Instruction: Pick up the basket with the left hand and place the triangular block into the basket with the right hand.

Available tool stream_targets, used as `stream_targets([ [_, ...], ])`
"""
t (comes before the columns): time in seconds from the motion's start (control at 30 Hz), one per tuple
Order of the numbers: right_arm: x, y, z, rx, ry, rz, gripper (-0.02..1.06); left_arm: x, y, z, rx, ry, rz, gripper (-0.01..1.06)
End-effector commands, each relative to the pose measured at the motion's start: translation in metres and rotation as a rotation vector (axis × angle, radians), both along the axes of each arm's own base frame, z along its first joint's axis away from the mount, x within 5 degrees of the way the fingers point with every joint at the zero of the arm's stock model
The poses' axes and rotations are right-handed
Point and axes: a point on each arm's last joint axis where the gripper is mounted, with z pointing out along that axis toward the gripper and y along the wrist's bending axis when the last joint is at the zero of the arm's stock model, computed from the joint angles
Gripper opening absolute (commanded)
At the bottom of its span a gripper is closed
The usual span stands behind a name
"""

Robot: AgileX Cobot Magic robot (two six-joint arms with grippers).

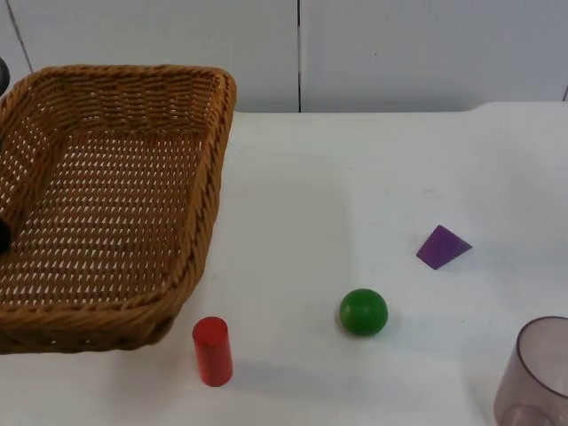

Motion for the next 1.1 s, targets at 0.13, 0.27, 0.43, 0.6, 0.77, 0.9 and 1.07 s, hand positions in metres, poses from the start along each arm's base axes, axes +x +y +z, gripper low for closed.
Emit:
stream_targets([
  [0.13,0.077,0.029,-0.018,-0.164,0.107,0.334,0.97,-0.001,0.0,0.004,-0.001,-0.013,0.003,0.0],
  [0.27,0.107,0.047,-0.035,-0.228,0.153,0.49,0.96,-0.001,0.001,0.003,0.007,-0.011,-0.003,0.0],
  [0.43,0.152,0.073,-0.074,-0.306,0.238,0.721,0.94,-0.001,0.001,0.003,0.007,-0.011,-0.003,0.0],
  [0.6,0.179,0.082,-0.111,-0.356,0.281,0.869,0.86,-0.001,0.001,0.003,0.005,-0.01,-0.004,0.0],
  [0.77,0.192,0.086,-0.154,-0.433,0.286,1.024,0.86,-0.001,0.001,0.003,0.002,-0.011,-0.002,0.0],
  [0.9,0.193,0.095,-0.178,-0.457,0.307,1.125,0.85,-0.001,0.0,0.004,-0.003,-0.012,0.003,0.0],
  [1.07,0.189,0.114,-0.209,-0.468,0.339,1.253,0.84,-0.001,0.0,0.004,-0.004,-0.011,0.002,0.0],
])
